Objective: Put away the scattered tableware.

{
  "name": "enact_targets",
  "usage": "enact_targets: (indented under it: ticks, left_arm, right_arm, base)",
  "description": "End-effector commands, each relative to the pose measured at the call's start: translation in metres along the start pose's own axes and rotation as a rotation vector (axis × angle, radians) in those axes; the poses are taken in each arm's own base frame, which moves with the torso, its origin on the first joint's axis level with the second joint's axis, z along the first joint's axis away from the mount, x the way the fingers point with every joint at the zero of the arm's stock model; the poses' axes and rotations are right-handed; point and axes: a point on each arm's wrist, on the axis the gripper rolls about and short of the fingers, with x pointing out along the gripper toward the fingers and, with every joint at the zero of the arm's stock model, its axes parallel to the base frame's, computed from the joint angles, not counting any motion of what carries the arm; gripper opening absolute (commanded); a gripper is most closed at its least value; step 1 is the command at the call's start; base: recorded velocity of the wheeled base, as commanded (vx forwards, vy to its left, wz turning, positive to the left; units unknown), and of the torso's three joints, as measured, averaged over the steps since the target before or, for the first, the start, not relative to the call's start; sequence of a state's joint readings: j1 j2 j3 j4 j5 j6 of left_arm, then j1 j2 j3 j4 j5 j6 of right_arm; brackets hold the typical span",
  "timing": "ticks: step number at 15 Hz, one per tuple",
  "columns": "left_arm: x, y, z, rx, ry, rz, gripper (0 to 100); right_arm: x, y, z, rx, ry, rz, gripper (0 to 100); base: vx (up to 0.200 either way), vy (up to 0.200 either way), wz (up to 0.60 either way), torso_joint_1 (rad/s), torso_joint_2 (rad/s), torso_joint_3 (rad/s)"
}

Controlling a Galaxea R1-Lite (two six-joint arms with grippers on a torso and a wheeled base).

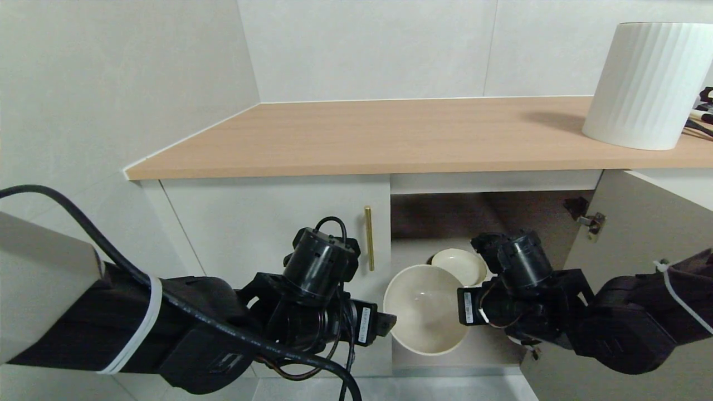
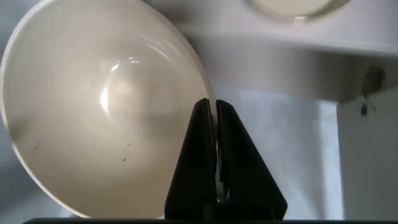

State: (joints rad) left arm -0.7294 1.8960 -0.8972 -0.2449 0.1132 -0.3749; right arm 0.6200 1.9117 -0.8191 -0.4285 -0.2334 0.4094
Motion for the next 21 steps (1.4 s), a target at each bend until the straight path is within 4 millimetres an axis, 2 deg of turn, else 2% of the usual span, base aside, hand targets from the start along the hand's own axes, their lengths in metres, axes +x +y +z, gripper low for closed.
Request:
enact_targets:
  ticks: [1,4,9,17,21]
  left_arm:
    - [-0.001,0.000,0.001,-0.002,-0.004,-0.001,100]
    - [-0.001,0.000,0.001,-0.002,-0.006,0.002,100]
    - [-0.001,0.000,0.001,-0.004,-0.008,0.001,100]
    - [-0.002,0.000,0.002,-0.004,-0.009,0.001,100]
    - [-0.001,0.000,0.001,-0.004,-0.008,0.001,100]
  right_arm:
    - [0.029,-0.027,0.001,0.056,-0.030,-0.068,0]
    - [0.055,-0.059,0.013,0.128,-0.087,-0.138,0]
    - [0.098,-0.096,0.033,0.289,-0.149,-0.207,0]
    - [0.135,-0.120,0.032,0.324,-0.152,-0.256,0]
    - [0.140,-0.120,0.034,0.327,-0.163,-0.257,0]
  base:
    - [0.000,0.000,0.00,0.000,0.00,0.000]
    - [0.000,0.000,0.00,0.000,0.00,0.000]
    - [0.000,0.000,0.00,0.000,0.00,0.000]
    - [0.000,0.000,0.00,0.000,0.00,0.000]
    - [0.000,0.000,0.00,0.000,0.00,0.000]
